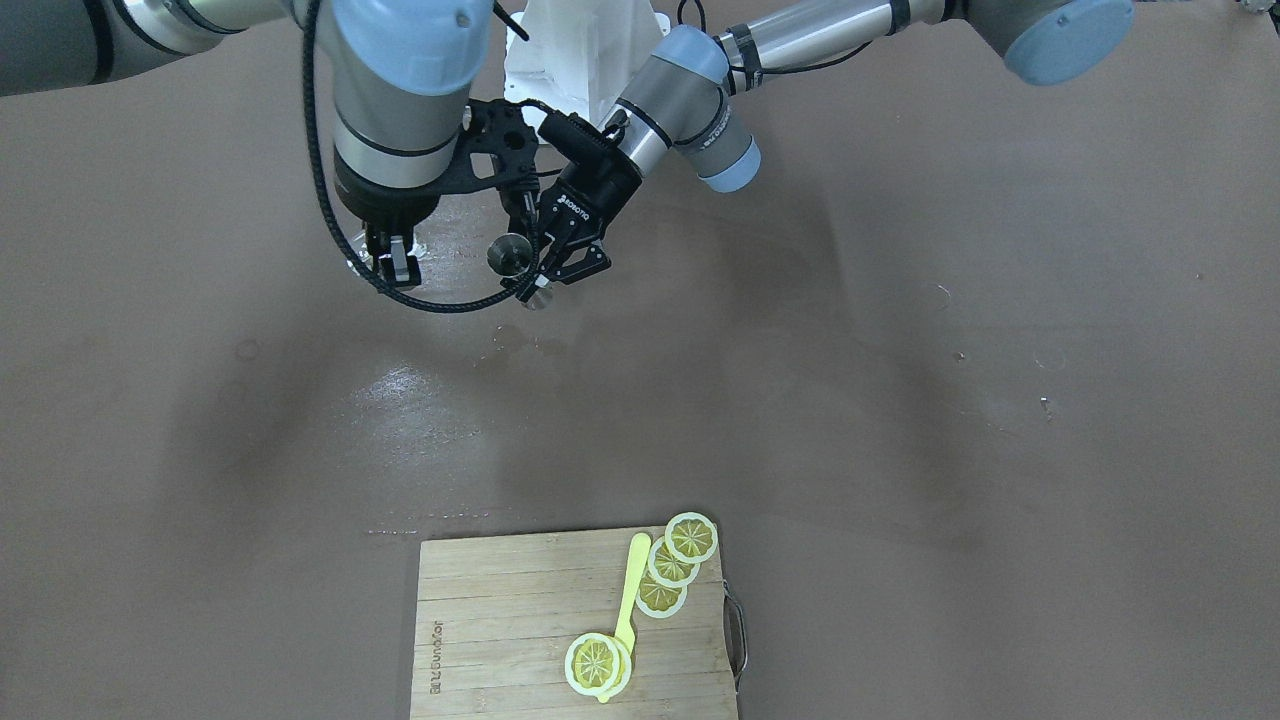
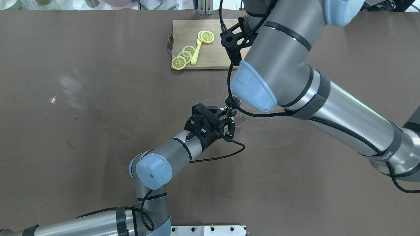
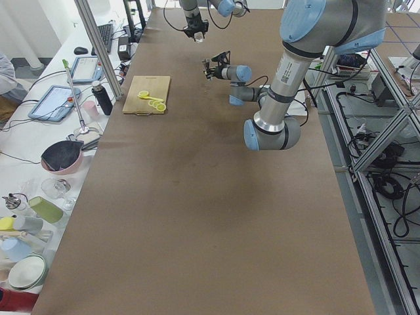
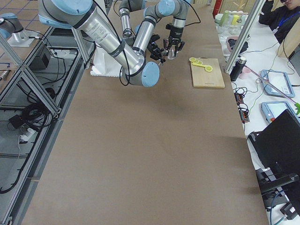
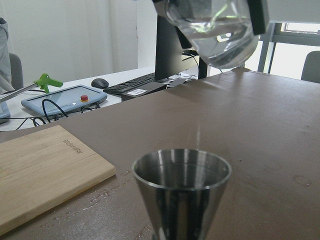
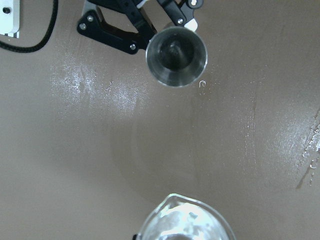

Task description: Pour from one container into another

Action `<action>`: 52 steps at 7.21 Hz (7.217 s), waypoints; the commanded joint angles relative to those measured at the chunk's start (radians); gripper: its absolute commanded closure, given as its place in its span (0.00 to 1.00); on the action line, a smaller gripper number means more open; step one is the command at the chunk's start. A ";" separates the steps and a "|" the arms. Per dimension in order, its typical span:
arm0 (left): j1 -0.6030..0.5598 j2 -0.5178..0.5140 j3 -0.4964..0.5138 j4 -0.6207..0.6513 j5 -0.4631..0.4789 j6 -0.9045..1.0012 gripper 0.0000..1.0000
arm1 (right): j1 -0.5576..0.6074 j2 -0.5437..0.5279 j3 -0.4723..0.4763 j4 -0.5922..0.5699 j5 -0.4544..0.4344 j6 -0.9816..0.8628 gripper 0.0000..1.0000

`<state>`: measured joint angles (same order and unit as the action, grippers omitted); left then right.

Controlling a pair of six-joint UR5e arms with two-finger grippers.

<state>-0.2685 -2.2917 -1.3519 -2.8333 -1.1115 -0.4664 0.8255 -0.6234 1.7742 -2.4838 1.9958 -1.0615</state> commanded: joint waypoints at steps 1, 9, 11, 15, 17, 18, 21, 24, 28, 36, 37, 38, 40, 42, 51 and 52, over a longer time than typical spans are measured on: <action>0.000 0.000 -0.001 0.000 -0.001 0.000 1.00 | 0.069 -0.115 0.176 0.000 0.053 0.000 1.00; -0.225 0.191 -0.007 -0.140 -0.016 0.000 1.00 | 0.378 -0.469 0.403 0.238 0.306 -0.109 1.00; -0.262 0.267 -0.006 -0.187 -0.048 0.002 1.00 | 0.443 -0.566 0.395 0.351 0.381 -0.143 1.00; -0.434 0.440 0.000 -0.277 -0.254 0.005 1.00 | 0.578 -0.763 0.238 0.752 0.613 -0.141 1.00; -0.490 0.561 0.001 -0.392 -0.346 0.011 1.00 | 0.604 -0.785 0.055 0.937 0.737 -0.140 1.00; -0.530 0.598 0.013 -0.440 -0.378 0.021 1.00 | 0.606 -0.776 -0.049 1.035 0.771 -0.141 1.00; -0.583 0.710 0.203 -0.807 -0.375 0.008 1.00 | 0.601 -0.765 -0.271 1.266 0.836 -0.143 1.00; -0.609 0.710 0.286 -0.887 -0.248 -0.113 1.00 | 0.566 -0.727 -0.407 1.373 0.836 -0.144 1.00; -0.543 0.705 0.224 -0.671 0.025 -0.213 1.00 | 0.518 -0.612 -0.594 1.471 0.816 -0.121 1.00; -0.305 0.877 -0.109 -0.121 0.436 -0.586 1.00 | 0.502 -0.535 -0.584 1.471 0.735 0.374 1.00; -0.266 0.911 -0.140 -0.035 0.491 -0.695 1.00 | 0.489 -0.535 -0.573 1.474 0.727 0.399 1.00; -0.238 0.919 -0.132 -0.029 0.507 -0.731 1.00 | 0.477 -0.535 -0.559 1.488 0.726 0.443 1.00; -0.219 0.943 -0.078 -0.023 0.507 -0.947 1.00 | 0.411 -0.535 -0.556 1.650 0.646 0.628 1.00; -0.206 0.943 -0.062 0.029 0.507 -0.979 1.00 | 0.373 -0.548 -0.558 1.756 0.621 0.696 1.00; -0.204 0.827 0.016 0.104 0.533 -1.045 1.00 | 0.221 -0.674 -0.623 2.293 0.405 0.900 1.00; -0.204 0.801 0.016 0.106 0.533 -1.045 1.00 | 0.216 -0.674 -0.639 2.315 0.394 0.903 1.00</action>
<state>-0.4720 -1.4562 -1.3483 -2.7287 -0.5790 -1.5110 1.0544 -1.2966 1.1557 -0.2097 2.4109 -0.1714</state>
